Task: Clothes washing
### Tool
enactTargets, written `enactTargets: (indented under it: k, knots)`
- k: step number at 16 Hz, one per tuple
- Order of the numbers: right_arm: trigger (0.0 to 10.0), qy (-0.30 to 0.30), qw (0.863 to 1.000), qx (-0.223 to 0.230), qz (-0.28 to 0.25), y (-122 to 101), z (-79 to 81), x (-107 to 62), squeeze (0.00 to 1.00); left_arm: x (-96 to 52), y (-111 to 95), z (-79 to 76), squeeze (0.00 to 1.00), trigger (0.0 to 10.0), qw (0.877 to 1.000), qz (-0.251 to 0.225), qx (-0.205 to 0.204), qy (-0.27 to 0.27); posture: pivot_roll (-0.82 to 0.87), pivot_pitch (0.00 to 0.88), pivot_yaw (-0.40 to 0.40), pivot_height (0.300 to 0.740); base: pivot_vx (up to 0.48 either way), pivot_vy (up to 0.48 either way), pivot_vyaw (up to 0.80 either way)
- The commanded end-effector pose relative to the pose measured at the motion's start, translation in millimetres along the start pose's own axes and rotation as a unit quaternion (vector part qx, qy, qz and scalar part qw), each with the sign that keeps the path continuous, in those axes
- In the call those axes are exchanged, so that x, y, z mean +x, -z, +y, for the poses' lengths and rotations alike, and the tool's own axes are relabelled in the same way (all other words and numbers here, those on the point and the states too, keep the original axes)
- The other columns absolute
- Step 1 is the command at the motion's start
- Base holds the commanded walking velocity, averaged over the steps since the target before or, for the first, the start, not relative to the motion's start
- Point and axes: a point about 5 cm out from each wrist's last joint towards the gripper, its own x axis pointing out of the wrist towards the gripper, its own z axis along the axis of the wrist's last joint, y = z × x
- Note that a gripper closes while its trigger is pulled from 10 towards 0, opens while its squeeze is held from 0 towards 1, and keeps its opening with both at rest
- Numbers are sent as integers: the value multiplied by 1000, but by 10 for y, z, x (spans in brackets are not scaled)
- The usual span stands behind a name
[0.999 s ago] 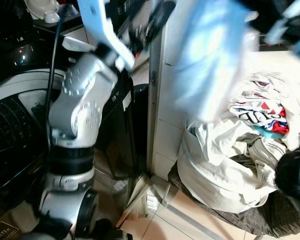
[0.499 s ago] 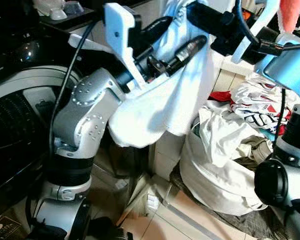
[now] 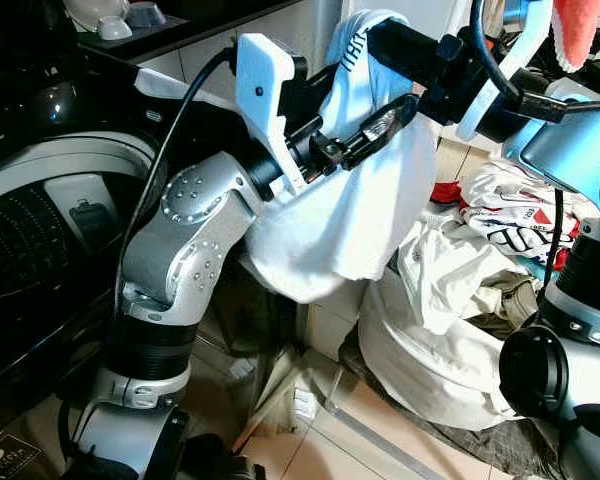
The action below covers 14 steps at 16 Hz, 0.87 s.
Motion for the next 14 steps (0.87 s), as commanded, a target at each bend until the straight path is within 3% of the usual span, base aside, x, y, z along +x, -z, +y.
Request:
enactTargets:
  k: [1, 7, 14]
  knots:
    - [0, -33, 999, -12, -14, -60, 132, 4, 0, -4, 99, -8, 0, 0, 1000, 25, -14, 4, -17, 0, -20, 740, 0, 0, 0]
    - [0, -27, 1000, -11, -10, -37, 134, 6, 0, -28, 98, 2, 0, 0, 999, 21, -27, 3, -17, 0, -13, 740, 0, 0, 0]
    - [0, -20, 1000, -10, -7, 15, 135, -5, 0, -56, 98, 159, 0, 0, 999, 31, -12, -44, -17, 0, -1, 740, 0, 0, 0]
